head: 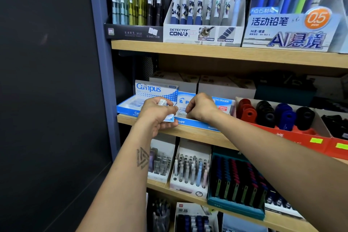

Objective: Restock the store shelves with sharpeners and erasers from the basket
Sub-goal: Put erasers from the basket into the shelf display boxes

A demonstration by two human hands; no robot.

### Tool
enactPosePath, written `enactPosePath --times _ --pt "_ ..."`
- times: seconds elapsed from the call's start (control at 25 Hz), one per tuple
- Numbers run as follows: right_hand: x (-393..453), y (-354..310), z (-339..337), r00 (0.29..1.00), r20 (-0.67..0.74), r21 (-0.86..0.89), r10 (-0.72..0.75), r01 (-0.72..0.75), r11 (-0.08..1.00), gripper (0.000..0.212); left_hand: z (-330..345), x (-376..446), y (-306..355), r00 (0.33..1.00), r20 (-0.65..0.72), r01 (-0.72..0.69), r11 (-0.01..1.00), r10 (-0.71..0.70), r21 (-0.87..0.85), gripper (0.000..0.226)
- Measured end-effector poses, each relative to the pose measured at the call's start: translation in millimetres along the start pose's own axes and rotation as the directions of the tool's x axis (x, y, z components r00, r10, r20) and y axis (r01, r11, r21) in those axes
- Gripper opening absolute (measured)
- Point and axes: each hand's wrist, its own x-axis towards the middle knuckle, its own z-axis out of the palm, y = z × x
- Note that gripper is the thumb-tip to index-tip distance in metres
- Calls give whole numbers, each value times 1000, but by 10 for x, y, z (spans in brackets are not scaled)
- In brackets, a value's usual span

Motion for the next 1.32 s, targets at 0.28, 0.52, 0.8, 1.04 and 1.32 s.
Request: enactPosePath --times 0.28,0.52,0.8,1.04,1.32 --pt "-277 -162 -268 921 166 696 -353 144 704 25 25 -81 86 999 37 25 970 -16 -243 24" --pt "-255 -111 -182 908 193 683 -371 148 715 20 29 -89 73 995 83 60 984 -47 -167 51" --pt "-273 -81 -217 945 63 644 -321 207 736 22 -39 -87 108 991 95 115 948 -91 -296 40" --pt "-251 -75 -219 954 20 634 -299 219 742 15 -54 -86 81 998 54 40 950 -25 -309 5" --pt "-226 -2 -301 974 41 411 -222 186 892 16 -36 23 50 995 -97 1 962 -28 -274 7"
